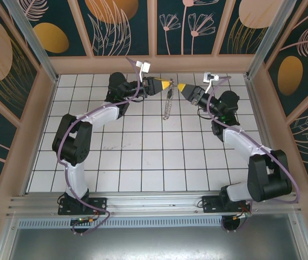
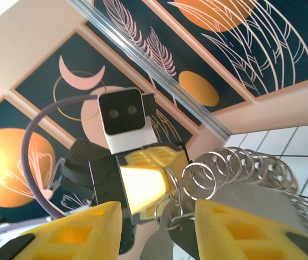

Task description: Put the keys on the keyring

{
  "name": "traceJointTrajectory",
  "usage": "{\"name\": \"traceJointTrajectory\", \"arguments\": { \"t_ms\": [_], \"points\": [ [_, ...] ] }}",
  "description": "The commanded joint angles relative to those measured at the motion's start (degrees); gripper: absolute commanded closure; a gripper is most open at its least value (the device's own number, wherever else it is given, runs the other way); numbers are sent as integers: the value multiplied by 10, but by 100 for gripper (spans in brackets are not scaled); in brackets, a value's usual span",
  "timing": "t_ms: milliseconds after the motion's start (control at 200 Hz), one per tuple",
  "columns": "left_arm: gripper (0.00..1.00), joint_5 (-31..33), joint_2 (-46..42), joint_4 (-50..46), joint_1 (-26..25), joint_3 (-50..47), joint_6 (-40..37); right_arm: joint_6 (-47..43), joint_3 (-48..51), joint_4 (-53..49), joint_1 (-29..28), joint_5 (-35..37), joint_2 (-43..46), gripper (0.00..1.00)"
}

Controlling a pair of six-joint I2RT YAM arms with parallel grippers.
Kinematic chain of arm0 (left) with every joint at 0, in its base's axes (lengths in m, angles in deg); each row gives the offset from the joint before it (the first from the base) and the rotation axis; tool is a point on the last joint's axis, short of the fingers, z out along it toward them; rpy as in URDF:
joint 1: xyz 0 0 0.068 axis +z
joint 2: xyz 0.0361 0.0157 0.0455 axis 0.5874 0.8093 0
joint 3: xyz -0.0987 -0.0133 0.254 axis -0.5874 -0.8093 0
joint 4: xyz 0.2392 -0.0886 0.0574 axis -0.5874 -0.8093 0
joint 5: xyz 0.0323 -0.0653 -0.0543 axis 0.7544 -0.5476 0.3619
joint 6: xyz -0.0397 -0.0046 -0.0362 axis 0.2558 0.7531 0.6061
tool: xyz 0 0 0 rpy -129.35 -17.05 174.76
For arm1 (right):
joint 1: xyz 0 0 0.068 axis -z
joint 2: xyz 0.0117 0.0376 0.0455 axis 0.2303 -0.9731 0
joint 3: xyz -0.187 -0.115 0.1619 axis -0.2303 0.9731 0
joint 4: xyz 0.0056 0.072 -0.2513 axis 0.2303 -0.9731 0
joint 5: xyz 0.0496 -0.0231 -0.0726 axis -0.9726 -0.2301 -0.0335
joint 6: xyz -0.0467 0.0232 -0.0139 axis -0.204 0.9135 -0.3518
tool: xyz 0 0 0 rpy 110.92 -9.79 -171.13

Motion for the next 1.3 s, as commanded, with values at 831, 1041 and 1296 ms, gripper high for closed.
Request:
{"name": "traceJointTrajectory", "arguments": {
  "t_ms": [831, 1041, 1296],
  "points": [
    [100, 11, -1, 102, -2, -13, 63, 85, -63, 119, -35, 5, -77, 71],
    [100, 10, -1, 102, -3, -13, 63, 87, -61, 123, -37, 4, -84, 70],
    [100, 13, 1, 103, -2, -14, 63, 86, -62, 126, -42, -1, -91, 80]
  ]
}}
